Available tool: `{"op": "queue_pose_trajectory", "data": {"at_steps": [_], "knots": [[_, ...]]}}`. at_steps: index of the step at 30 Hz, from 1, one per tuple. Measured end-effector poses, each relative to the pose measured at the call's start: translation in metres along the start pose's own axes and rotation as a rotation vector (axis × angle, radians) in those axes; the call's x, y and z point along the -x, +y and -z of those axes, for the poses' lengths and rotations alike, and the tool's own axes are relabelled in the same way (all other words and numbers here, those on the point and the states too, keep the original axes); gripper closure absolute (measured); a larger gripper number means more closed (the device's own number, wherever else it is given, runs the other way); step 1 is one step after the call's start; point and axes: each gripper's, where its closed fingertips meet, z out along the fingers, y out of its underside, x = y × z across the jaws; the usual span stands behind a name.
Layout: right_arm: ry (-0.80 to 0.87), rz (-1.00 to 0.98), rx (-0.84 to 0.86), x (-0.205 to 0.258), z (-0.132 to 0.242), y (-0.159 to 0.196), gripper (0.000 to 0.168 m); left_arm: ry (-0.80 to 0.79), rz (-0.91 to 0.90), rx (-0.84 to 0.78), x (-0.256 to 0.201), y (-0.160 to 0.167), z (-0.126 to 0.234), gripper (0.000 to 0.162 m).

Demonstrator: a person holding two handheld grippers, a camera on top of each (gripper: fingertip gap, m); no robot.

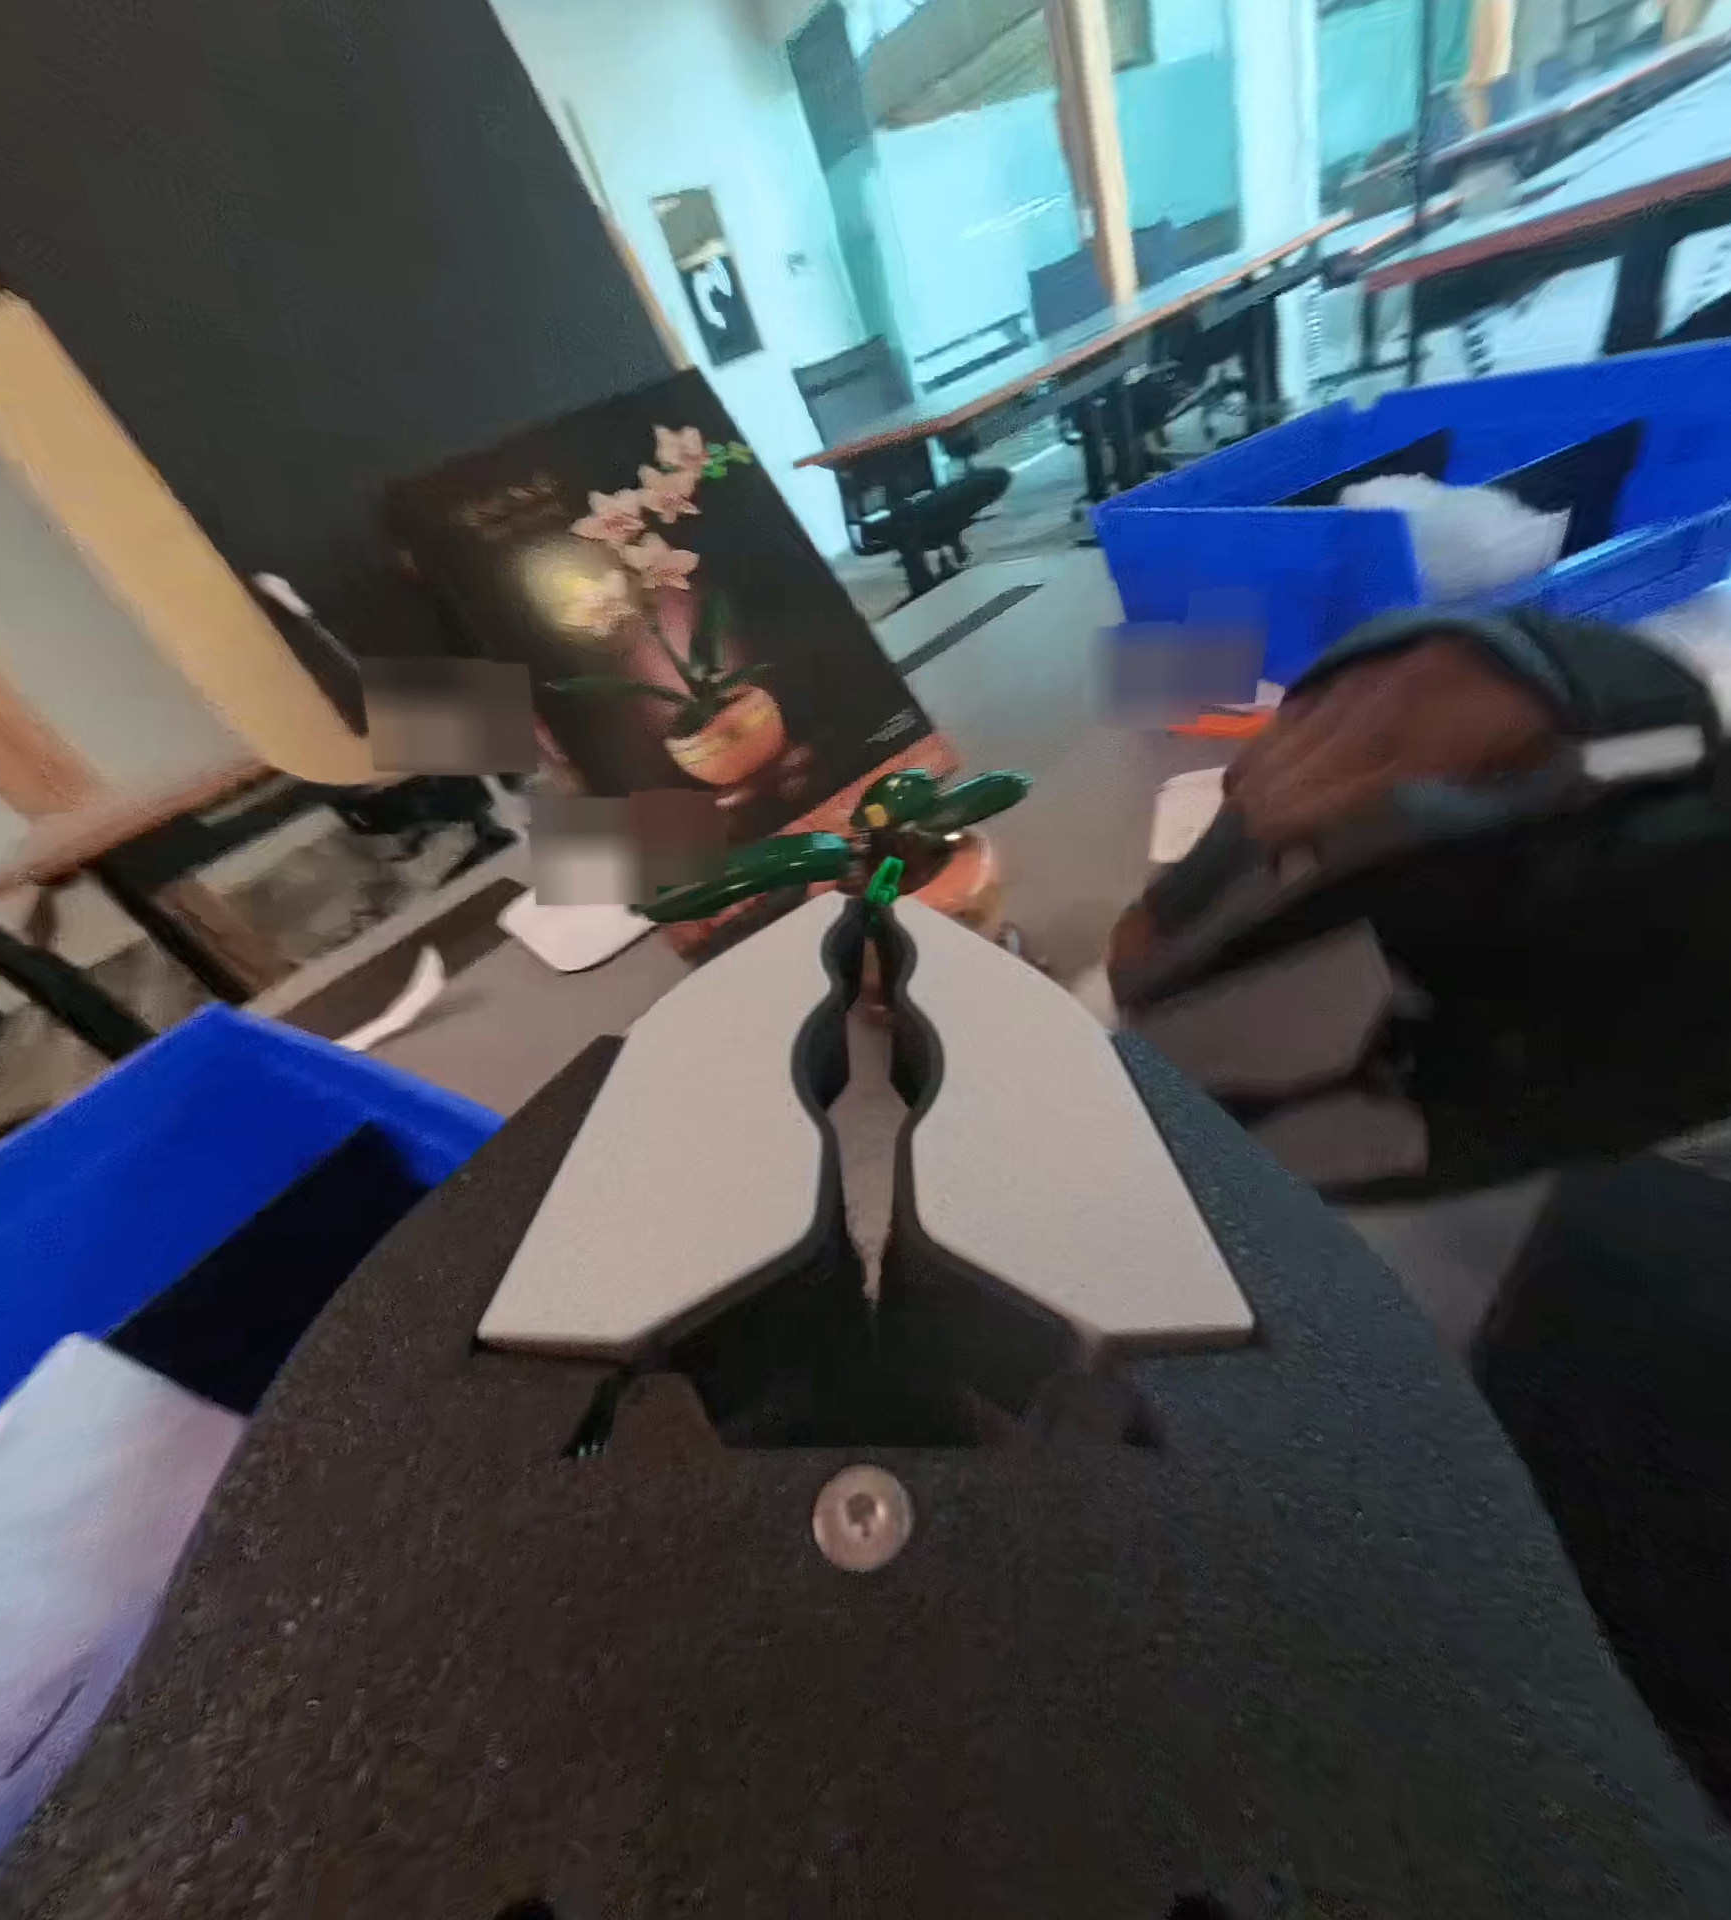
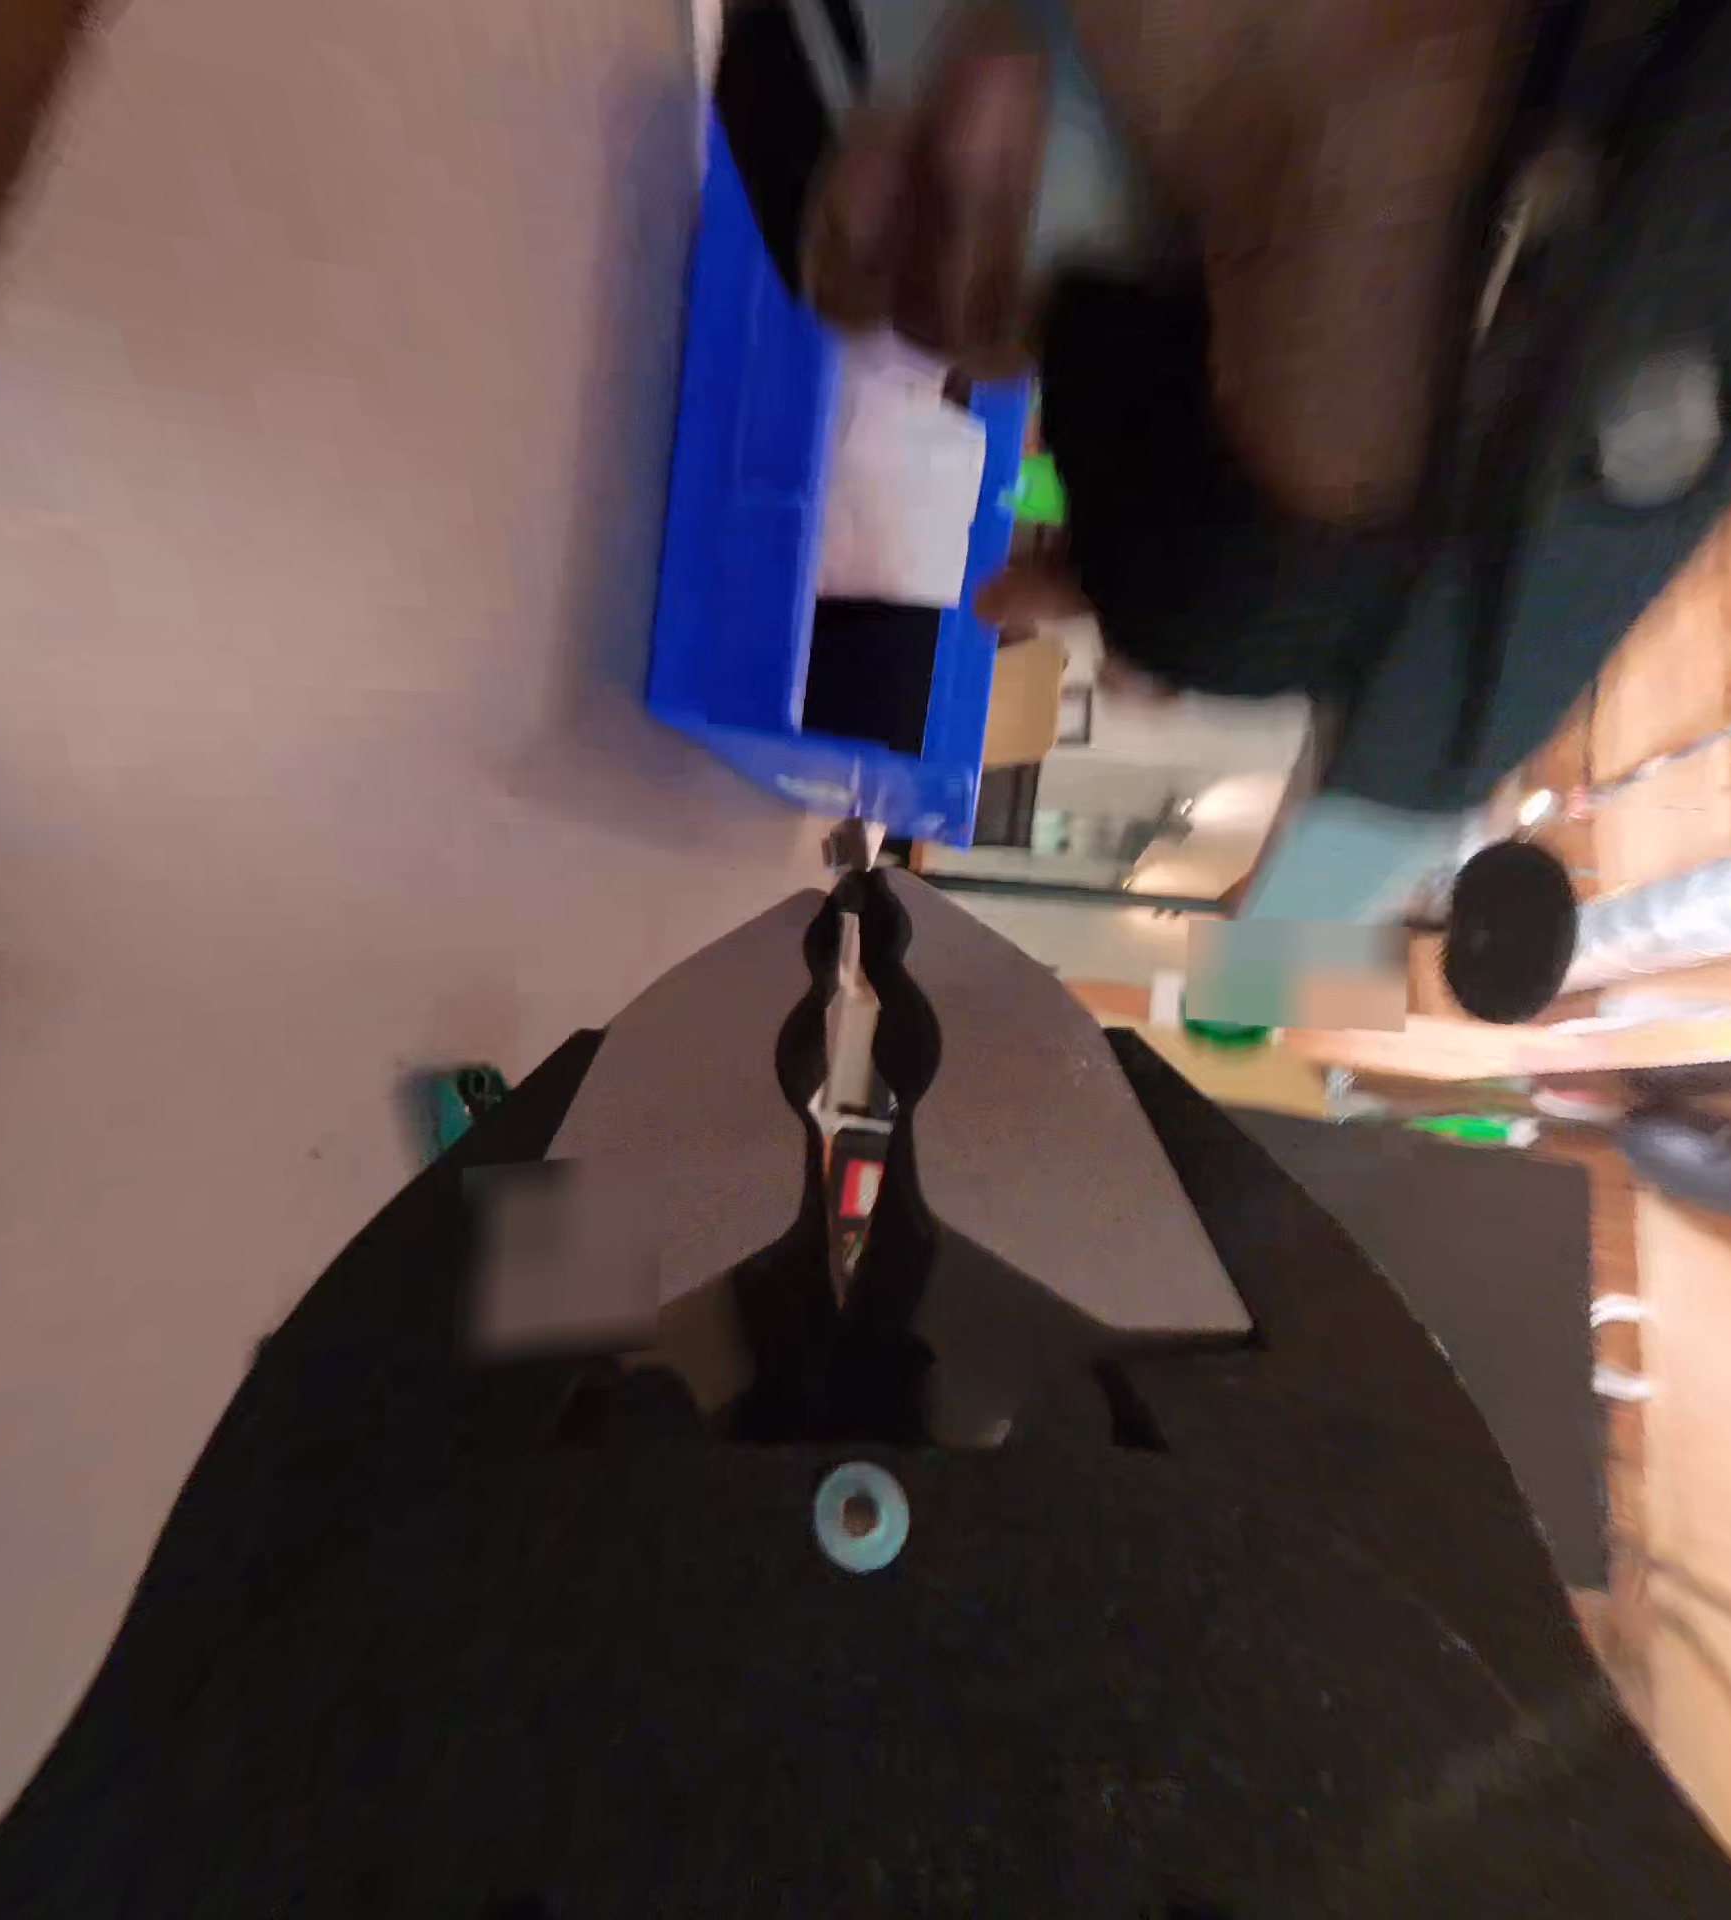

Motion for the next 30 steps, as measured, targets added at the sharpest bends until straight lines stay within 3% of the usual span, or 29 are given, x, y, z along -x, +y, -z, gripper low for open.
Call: {"op": "queue_pose_trajectory", "data": {"at_steps": [5, 12, 17, 20, 24, 26, 30], "knots": [[-0.01, -0.297, -0.038, -0.03, 0.015, 0.04, 0.164, 0.028, 0.165, -0.031, 0.02, 0.01, 0.008, 0.16], [-0.064, -0.667, -0.123, -0.063, 0.063, 0.099, 0.165, 0.052, 0.122, 0.093, 0.011, 0.026, 0.001, 0.16], [-0.33, -0.776, -0.008, -0.003, 0.084, 0.115, 0.164, 0.112, -0.016, 0.262, -0.022, 0.057, -0.019, 0.159], [-0.404, -0.867, 0.07, 0.042, 0.088, 0.116, 0.164, 0.128, -0.082, 0.333, -0.036, 0.077, -0.03, 0.159], [-0.371, -1.077, 0.122, 0.066, 0.095, 0.124, 0.164, 0.133, -0.104, 0.362, -0.043, 0.085, -0.036, 0.159], [-0.367, -1.062, 0.196, 0.074, 0.097, 0.133, 0.164, 0.131, -0.108, 0.381, -0.043, 0.091, -0.039, 0.159], [-0.396, -1.092, 0.18, 0.074, 0.081, 0.125, 0.164, 0.153, -0.083, 0.399, -0.046, 0.099, -0.048, 0.159]]}}
